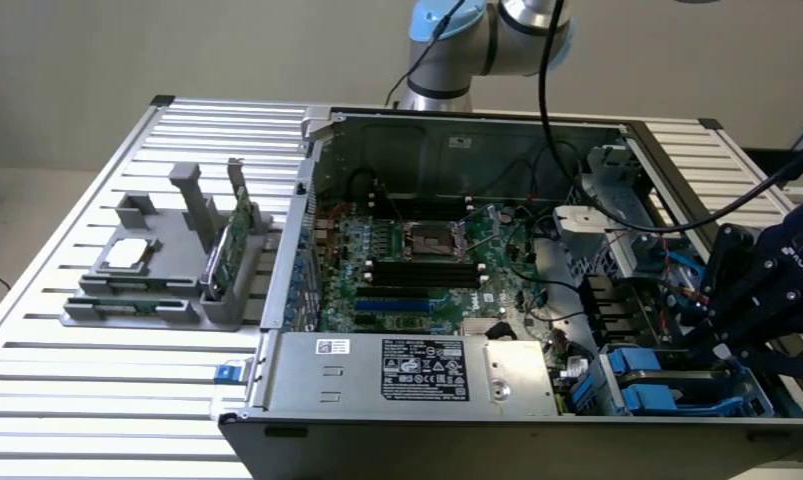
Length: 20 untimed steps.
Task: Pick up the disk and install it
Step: 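Insert the first disk wire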
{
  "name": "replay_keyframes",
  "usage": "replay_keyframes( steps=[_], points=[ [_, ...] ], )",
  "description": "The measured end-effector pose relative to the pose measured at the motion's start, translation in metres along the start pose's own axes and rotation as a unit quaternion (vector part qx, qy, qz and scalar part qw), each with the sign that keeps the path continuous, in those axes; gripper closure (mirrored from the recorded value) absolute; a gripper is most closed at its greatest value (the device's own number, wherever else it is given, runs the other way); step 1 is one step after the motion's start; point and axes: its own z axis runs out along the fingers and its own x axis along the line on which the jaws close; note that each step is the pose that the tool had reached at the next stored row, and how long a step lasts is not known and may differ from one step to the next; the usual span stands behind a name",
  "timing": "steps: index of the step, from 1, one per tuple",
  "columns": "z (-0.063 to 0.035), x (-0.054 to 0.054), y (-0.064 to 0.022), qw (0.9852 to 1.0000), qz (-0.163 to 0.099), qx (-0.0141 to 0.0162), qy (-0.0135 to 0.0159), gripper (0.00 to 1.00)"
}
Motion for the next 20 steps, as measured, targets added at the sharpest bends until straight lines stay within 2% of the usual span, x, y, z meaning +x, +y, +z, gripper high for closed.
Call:
replay_keyframes(
  steps=[15,16,17,20],
  points=[
    [0.0009,0.0,0.0011,1.0,-0.001,-0.0003,0.002,0.84],
    [-0.0002,0.0,0.0008,1.0,-0.001,-0.0001,0.0019,0.82],
    [-0.0028,0.0,0.0004,1.0,-0.001,0.0,0.0017,0.75],
    [-0.0141,0.0,-0.0017,1.0,-0.001,0.0,0.0017,0.75]
  ],
)
